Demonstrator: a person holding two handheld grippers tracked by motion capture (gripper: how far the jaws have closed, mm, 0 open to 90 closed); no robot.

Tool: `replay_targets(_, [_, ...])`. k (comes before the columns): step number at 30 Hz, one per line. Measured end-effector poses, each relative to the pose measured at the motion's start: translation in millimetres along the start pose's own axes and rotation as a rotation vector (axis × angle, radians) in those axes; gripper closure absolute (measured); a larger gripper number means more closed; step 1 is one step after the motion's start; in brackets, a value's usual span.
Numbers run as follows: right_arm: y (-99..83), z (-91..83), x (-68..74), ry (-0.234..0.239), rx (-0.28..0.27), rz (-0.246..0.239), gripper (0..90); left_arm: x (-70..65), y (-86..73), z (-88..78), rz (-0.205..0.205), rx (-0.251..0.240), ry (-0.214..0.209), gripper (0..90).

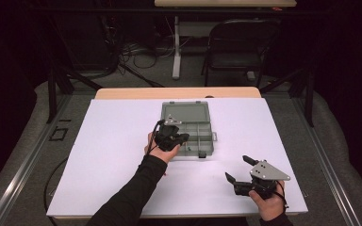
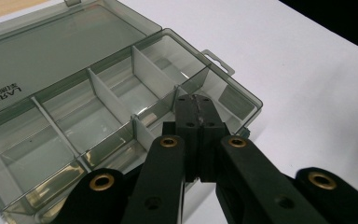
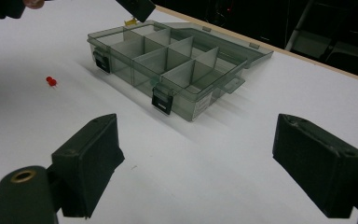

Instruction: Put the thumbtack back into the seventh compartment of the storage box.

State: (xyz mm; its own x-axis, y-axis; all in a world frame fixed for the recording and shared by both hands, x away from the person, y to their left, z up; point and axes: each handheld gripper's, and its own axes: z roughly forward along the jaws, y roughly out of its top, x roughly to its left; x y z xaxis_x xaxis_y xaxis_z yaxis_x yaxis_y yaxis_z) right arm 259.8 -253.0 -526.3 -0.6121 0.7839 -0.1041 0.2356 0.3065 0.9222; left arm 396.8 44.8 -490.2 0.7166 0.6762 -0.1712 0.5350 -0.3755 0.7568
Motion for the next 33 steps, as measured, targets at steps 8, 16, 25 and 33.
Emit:
replay_targets(8, [0.0,0.3,0.1,-0.001,-0.001,-0.002,14.5,0.2,-1.6,13.9,0.002,0.018,-0.001,90.0])
replay_targets(16, [0.1,0.8,0.5,0.004,0.0,-0.004,14.4,-0.6,-3.3,28.2,-0.014,0.024,0.003,90.0])
replay_targets(25, [0.2,0.4,0.3,0.005,-0.002,-0.006,14.5,-2.0,-6.4,36.5,-0.014,0.046,0.003,90.0])
replay_targets(33, [0.2,0.7,0.6,0.007,-0.001,-0.005,14.5,-0.9,-8.2,39.6,-0.027,0.08,0.019,78.1])
